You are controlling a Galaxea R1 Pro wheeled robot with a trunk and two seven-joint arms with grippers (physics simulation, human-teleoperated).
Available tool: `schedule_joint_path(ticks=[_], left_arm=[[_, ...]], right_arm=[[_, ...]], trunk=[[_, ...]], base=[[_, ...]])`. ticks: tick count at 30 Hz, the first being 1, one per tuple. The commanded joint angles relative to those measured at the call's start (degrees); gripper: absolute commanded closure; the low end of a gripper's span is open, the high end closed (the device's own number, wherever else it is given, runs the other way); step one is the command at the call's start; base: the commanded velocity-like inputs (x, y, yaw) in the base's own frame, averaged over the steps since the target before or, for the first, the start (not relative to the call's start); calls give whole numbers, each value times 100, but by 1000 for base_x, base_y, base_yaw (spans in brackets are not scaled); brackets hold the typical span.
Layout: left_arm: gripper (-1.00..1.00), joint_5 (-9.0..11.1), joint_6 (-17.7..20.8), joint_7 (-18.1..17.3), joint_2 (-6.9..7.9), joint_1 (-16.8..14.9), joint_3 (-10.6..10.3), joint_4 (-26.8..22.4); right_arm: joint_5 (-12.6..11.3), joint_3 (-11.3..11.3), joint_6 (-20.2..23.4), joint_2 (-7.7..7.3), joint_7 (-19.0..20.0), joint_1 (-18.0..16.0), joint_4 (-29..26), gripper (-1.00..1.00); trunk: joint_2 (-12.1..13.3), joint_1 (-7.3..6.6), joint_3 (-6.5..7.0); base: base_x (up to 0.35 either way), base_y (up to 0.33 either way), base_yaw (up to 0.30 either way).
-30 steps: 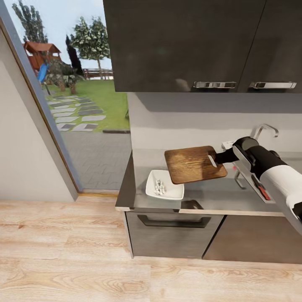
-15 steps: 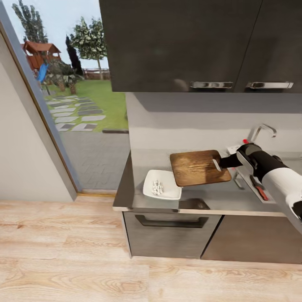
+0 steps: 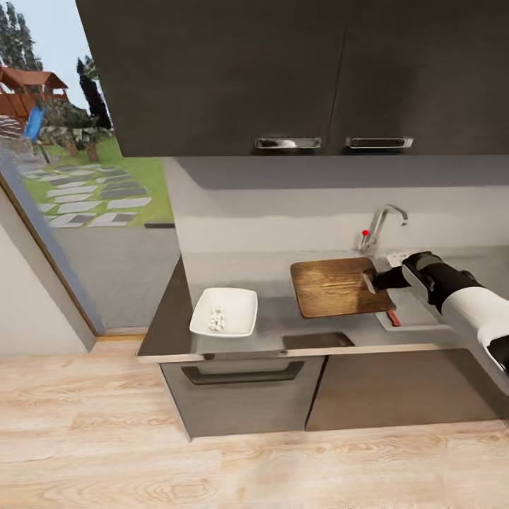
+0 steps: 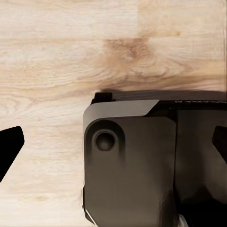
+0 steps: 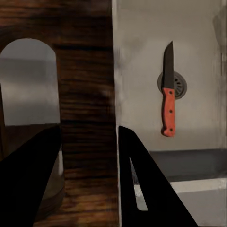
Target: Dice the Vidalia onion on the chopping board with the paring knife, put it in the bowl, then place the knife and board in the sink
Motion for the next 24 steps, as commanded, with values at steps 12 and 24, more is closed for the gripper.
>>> schedule_joint_path(ticks=[12, 24], left_arm=[[-100, 48, -56, 8, -7, -13, -49, 30], [-100, 48, -55, 8, -10, -13, -49, 30]], right_arm=[[-490, 21, -33, 10, -1, -6, -24, 100], [-731, 38, -276, -30, -27, -5, -18, 100]], trunk=[[-14, 4, 3], [-14, 4, 3]], base=[[0, -114, -121], [0, -105, -103]])
